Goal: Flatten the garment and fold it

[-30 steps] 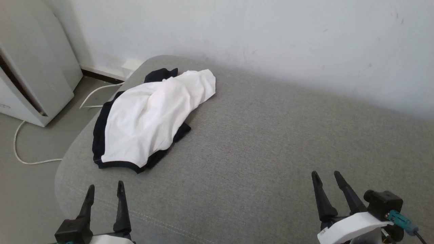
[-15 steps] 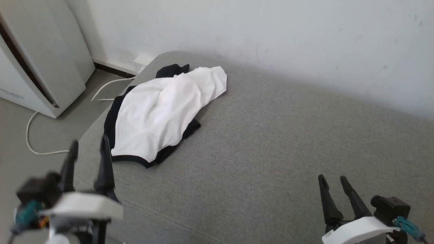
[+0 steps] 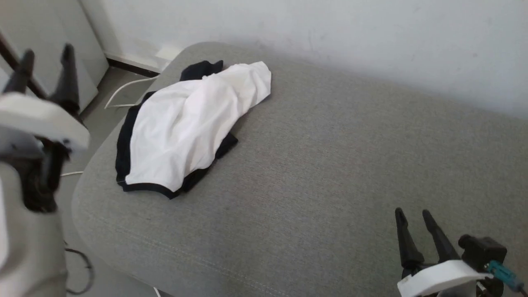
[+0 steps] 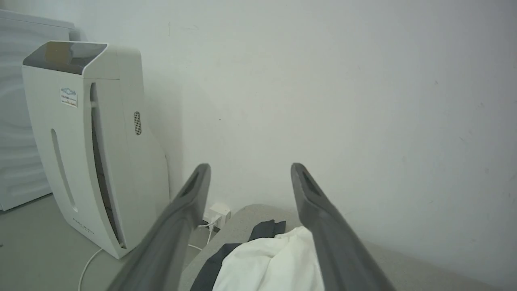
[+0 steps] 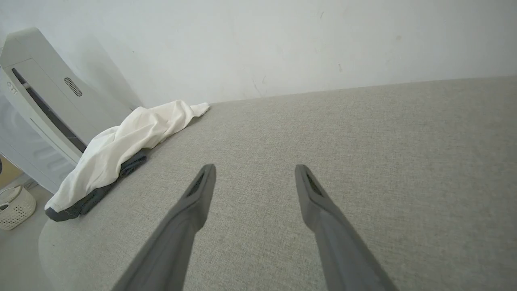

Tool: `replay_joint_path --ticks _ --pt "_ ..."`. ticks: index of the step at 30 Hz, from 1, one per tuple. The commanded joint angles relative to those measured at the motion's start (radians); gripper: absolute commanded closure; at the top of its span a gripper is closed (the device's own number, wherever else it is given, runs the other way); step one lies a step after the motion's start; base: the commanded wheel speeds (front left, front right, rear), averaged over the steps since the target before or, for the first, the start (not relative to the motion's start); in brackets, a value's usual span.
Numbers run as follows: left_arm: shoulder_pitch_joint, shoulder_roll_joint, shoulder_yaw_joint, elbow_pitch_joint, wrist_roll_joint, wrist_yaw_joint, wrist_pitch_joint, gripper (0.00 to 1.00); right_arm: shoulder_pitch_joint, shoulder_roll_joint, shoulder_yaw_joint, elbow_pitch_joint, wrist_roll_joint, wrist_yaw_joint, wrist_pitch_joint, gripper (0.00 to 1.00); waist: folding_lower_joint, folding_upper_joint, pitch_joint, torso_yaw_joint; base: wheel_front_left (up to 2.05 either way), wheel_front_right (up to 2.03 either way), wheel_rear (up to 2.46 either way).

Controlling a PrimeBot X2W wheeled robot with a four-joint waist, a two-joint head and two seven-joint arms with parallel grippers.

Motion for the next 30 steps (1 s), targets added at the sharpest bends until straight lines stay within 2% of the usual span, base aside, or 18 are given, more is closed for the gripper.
replay_joint_path --ticks 1,7,14,21,30 --pt "-0.041 0.011 -0.001 0.03 -0.003 -0.008 0.019 0.0 -0.02 0.001 -0.004 -0.007 -0.009 -0.001 -0.005 0.0 -0.0002 0.0 0.041 -0.043 0.0 0.0 0.0" --pt "-0.18 0.104 -0.009 0.192 -0.022 -0.046 0.134 0.0 -0.049 0.001 -0.008 -0.022 -0.037 -0.001 -0.005 0.0 -0.0002 0.0 0.112 -0.123 0.0 0.0 0.0" --pt "-0.258 0.162 -0.031 0.303 -0.047 -0.079 0.198 0.0 -0.075 0.001 -0.024 -0.046 -0.073 -0.001 -0.005 0.0 -0.0002 0.0 0.208 -0.188 0.0 0.0 0.0" --pt "-0.306 0.181 -0.036 0.402 -0.064 -0.081 0.219 0.0 -0.111 0.001 -0.025 -0.074 -0.094 -0.001 -0.005 0.0 -0.0002 0.0 0.293 -0.232 0.0 0.0 0.0" --pt "-0.321 0.179 -0.038 0.51 -0.124 -0.077 0.34 0.0 -0.127 0.001 -0.037 -0.107 -0.116 -0.001 -0.005 0.0 -0.0002 0.0 0.373 -0.28 0.0 0.0 0.0"
